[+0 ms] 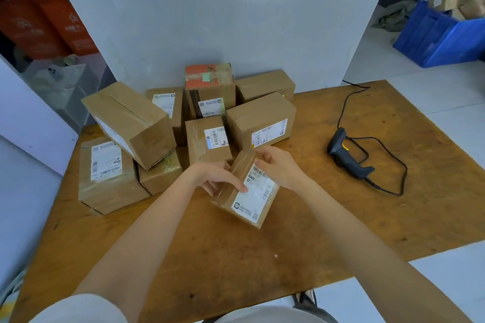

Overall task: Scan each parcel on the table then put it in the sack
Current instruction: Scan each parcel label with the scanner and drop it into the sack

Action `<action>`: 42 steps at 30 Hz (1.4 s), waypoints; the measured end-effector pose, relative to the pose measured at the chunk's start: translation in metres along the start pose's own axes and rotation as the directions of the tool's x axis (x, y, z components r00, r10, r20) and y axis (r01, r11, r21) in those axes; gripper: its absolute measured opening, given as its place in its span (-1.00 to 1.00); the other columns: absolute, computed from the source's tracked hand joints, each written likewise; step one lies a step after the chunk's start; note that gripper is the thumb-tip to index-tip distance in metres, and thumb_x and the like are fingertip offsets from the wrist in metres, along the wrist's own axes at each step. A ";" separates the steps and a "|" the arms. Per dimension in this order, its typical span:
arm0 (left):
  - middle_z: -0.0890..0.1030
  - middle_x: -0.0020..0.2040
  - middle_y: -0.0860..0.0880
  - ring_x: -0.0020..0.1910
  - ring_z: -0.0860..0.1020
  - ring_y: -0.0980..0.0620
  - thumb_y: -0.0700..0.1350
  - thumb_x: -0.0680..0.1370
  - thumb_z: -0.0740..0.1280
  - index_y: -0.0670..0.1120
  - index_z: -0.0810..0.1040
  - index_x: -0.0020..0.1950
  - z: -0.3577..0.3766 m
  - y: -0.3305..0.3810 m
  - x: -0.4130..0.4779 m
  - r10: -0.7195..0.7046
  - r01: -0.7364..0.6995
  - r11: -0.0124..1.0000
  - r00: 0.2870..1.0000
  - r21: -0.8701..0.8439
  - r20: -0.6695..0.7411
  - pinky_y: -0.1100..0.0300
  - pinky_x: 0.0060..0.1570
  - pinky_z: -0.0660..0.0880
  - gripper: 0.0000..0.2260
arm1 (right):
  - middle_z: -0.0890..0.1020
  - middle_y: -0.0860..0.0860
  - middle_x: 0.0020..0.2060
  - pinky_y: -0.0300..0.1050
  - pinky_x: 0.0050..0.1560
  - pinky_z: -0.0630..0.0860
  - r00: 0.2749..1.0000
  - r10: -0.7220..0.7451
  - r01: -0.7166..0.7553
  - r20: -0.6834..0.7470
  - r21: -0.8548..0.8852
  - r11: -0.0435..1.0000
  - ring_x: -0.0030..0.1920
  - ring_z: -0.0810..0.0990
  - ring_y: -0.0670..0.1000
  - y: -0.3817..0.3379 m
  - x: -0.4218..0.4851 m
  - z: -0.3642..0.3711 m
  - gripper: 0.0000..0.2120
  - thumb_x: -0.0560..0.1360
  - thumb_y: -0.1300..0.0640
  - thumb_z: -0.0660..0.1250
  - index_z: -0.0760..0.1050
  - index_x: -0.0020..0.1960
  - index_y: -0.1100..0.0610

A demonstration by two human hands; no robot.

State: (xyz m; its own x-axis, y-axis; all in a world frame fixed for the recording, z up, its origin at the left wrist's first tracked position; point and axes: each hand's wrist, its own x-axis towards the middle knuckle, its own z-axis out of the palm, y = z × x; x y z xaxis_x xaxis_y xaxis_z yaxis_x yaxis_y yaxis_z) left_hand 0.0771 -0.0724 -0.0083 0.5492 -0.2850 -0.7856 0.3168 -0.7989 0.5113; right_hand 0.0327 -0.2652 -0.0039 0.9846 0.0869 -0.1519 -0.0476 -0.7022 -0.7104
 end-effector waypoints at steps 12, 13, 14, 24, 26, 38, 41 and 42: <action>0.65 0.14 -0.06 0.07 0.66 -0.03 -0.12 0.22 0.65 -0.10 0.24 0.37 0.091 0.073 0.052 0.006 -0.088 0.752 0.992 -0.653 -0.126 -0.02 0.08 0.61 -0.15 | 0.43 0.12 0.27 0.20 0.14 0.45 0.929 0.176 -0.250 -0.326 -0.199 0.948 0.26 0.41 0.21 0.172 0.018 -0.109 -0.55 0.54 0.07 0.28 0.28 0.39 0.09; 0.64 0.14 -0.05 0.06 0.66 -0.01 -0.13 0.23 0.65 -0.10 0.23 0.38 0.097 0.079 0.056 0.008 -0.104 0.730 0.990 -0.675 -0.144 0.01 0.06 0.62 -0.14 | 0.38 0.13 0.32 0.24 0.20 0.41 0.916 0.236 -0.329 -0.325 -0.268 0.905 0.32 0.34 0.23 0.189 0.019 -0.112 -0.50 0.53 0.04 0.31 0.25 0.41 0.08; 0.63 0.14 -0.04 0.05 0.66 0.02 -0.14 0.23 0.65 -0.09 0.22 0.39 0.103 0.085 0.059 0.005 -0.116 0.715 0.987 -0.690 -0.161 0.05 0.03 0.63 -0.14 | 0.34 0.14 0.36 0.26 0.24 0.37 0.907 0.282 -0.377 -0.312 -0.309 0.873 0.36 0.29 0.24 0.203 0.020 -0.115 -0.45 0.51 0.01 0.33 0.22 0.42 0.07; 0.49 0.35 -0.05 0.27 0.53 -0.06 -0.19 0.23 0.64 -0.04 0.19 0.50 0.134 0.100 0.071 -0.058 -0.200 0.625 0.952 -0.754 -0.301 -0.07 0.27 0.49 -0.05 | 0.40 0.13 0.31 0.20 0.23 0.30 0.932 0.303 -0.363 -0.201 -0.468 0.806 0.32 0.37 0.17 0.245 0.049 -0.113 -0.35 0.46 -0.08 0.40 0.19 0.41 0.08; 0.47 0.35 -0.05 0.28 0.52 -0.08 -0.21 0.24 0.63 -0.05 0.19 0.51 0.138 0.098 0.072 -0.073 -0.203 0.617 0.947 -0.760 -0.312 -0.10 0.28 0.48 -0.05 | 0.40 0.15 0.29 0.20 0.21 0.36 0.938 0.309 -0.347 -0.159 -0.449 0.823 0.30 0.40 0.20 0.246 0.050 -0.114 -0.36 0.46 -0.05 0.41 0.19 0.40 0.11; 0.54 0.28 -0.06 0.21 0.56 -0.07 -0.25 0.23 0.63 -0.05 0.18 0.50 0.154 0.099 0.077 -0.075 -0.231 0.520 0.947 -0.823 -0.313 -0.08 0.24 0.51 -0.04 | 0.62 -0.10 -0.14 -0.24 -0.15 0.45 0.966 0.048 0.072 -0.253 0.445 0.893 -0.11 0.59 -0.12 0.178 -0.048 -0.157 -0.80 0.49 0.00 0.37 0.45 0.08 -0.01; 0.54 0.28 -0.07 0.18 0.57 -0.06 -0.24 0.22 0.63 -0.04 0.16 0.51 0.159 0.105 0.080 -0.060 -0.242 0.504 0.948 -0.829 -0.314 -0.05 0.19 0.54 -0.02 | 0.57 -0.22 -0.43 -0.36 -0.29 0.46 0.996 -0.082 0.082 -0.024 0.560 0.824 -0.36 0.54 -0.23 0.152 -0.093 -0.166 -0.71 0.36 -0.19 0.36 0.49 -0.08 0.00; 0.54 0.26 -0.05 0.17 0.57 -0.05 -0.24 0.23 0.63 -0.03 0.16 0.51 0.161 0.107 0.081 -0.054 -0.245 0.508 0.948 -0.826 -0.315 -0.03 0.17 0.55 -0.02 | 0.53 -0.19 -0.48 -0.32 -0.30 0.45 0.992 -0.112 0.055 0.062 0.579 0.814 -0.42 0.51 -0.20 0.148 -0.102 -0.164 -0.68 0.35 -0.18 0.35 0.49 -0.05 0.02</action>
State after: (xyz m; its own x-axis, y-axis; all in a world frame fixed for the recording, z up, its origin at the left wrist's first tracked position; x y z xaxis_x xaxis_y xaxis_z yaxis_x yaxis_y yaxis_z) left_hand 0.0314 -0.2661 -0.0733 0.7467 -0.0603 -0.6624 0.6647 0.1010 0.7402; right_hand -0.0470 -0.4937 0.0188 0.9713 0.2087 -0.1141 -0.0818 -0.1574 -0.9841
